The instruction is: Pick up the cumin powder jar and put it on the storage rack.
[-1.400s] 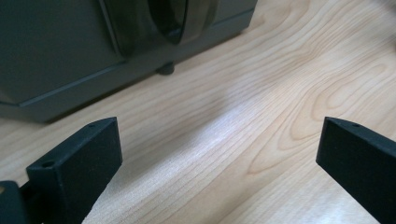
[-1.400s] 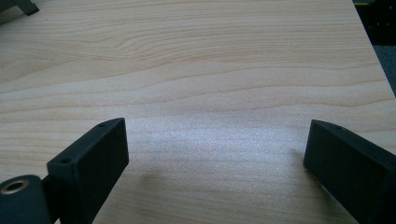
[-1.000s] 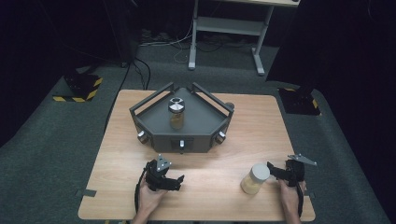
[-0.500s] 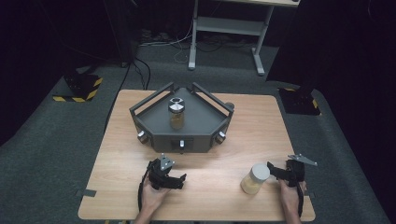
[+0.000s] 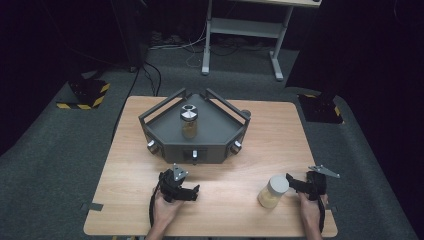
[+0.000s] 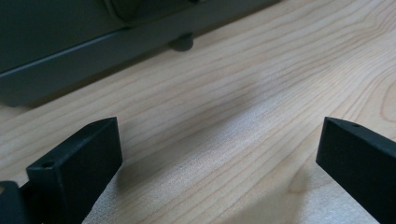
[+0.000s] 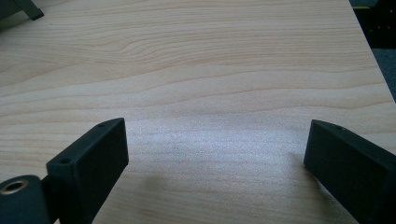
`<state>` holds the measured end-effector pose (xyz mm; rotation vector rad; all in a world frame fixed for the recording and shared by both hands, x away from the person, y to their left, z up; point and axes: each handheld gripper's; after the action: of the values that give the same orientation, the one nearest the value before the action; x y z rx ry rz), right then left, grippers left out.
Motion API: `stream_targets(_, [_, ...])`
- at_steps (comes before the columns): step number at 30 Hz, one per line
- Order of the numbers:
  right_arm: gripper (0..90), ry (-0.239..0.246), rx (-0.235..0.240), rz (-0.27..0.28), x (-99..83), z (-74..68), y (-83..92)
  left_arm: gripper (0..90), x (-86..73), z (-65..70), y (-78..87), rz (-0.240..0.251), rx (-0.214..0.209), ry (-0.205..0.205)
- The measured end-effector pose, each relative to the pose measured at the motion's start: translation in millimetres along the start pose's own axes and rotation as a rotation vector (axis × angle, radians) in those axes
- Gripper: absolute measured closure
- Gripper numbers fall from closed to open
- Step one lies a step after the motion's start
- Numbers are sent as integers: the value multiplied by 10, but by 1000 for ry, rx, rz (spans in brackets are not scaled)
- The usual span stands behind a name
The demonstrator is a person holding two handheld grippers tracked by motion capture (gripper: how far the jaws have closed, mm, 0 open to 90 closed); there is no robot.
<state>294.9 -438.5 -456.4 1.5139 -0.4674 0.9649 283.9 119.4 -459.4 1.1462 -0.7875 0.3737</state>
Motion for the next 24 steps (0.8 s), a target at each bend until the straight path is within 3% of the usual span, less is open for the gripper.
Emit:
stream_targets(6, [55,2,2,3,-4,1,3,8,4,-43,0,0,-9,27])
stream_targets(11, [55,-1,2,1,-1,3,0,8,42,83,-39,-17,40,-17])
stream_targets(24, [54,-2,1,13,-24,3,11,7,51,91,-55,-14,44,-9])
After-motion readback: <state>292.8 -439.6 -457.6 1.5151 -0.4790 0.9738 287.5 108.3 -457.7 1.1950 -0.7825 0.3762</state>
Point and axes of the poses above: each handheld gripper's, and its own axes: y roughly backward along the jaws, x roughly out of its top, z roughly to its right, and after that the axes turned 12 degrees about y, right-handed
